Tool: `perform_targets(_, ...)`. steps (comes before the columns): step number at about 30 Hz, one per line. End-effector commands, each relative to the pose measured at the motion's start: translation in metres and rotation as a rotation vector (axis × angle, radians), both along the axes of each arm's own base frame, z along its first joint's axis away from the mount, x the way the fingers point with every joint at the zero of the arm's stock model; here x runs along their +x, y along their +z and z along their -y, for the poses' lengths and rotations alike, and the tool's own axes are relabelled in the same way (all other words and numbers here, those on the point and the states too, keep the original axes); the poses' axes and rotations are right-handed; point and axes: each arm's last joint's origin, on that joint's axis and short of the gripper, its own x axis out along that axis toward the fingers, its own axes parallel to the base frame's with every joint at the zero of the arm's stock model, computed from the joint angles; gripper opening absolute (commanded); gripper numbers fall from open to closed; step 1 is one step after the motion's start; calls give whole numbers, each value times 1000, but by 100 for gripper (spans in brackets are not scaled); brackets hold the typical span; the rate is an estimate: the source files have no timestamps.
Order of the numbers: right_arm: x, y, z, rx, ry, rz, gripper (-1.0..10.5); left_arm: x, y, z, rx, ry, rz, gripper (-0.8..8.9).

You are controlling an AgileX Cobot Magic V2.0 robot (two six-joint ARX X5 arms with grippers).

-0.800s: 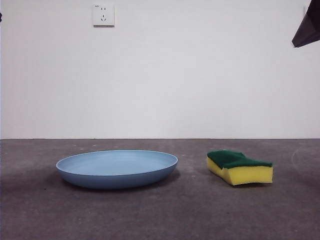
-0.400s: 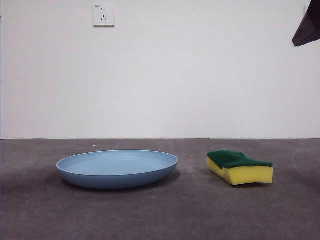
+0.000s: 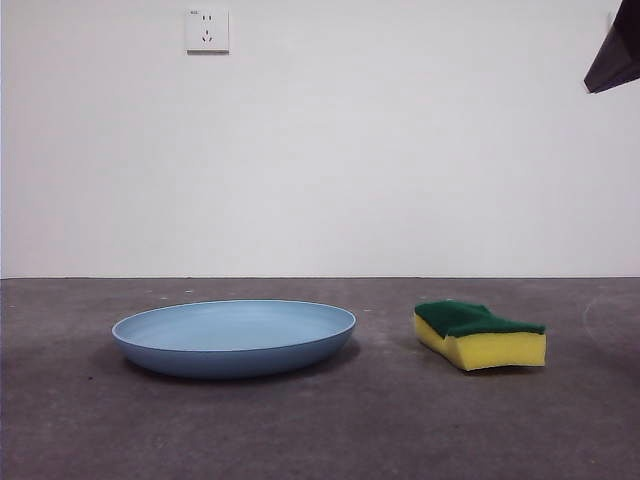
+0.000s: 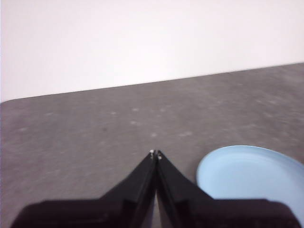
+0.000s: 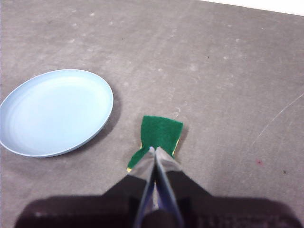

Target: Pick up the plate,pick up the cloth,clean the plate with the cloth

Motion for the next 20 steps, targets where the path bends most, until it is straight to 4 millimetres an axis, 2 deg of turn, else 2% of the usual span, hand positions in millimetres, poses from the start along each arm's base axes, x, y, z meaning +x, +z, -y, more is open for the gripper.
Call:
perform_targets(1, 0, -1, 0, 6, -4, 1, 0, 0, -18, -4, 10, 38, 23, -3)
perform_targets(9, 0, -1, 0, 6, -4, 1, 0, 1, -61, -8, 7, 84, -6, -3)
perform_targets(20, 0, -1, 0, 6, -4, 1, 0, 3, -92, -9, -38, 117, -58, -3)
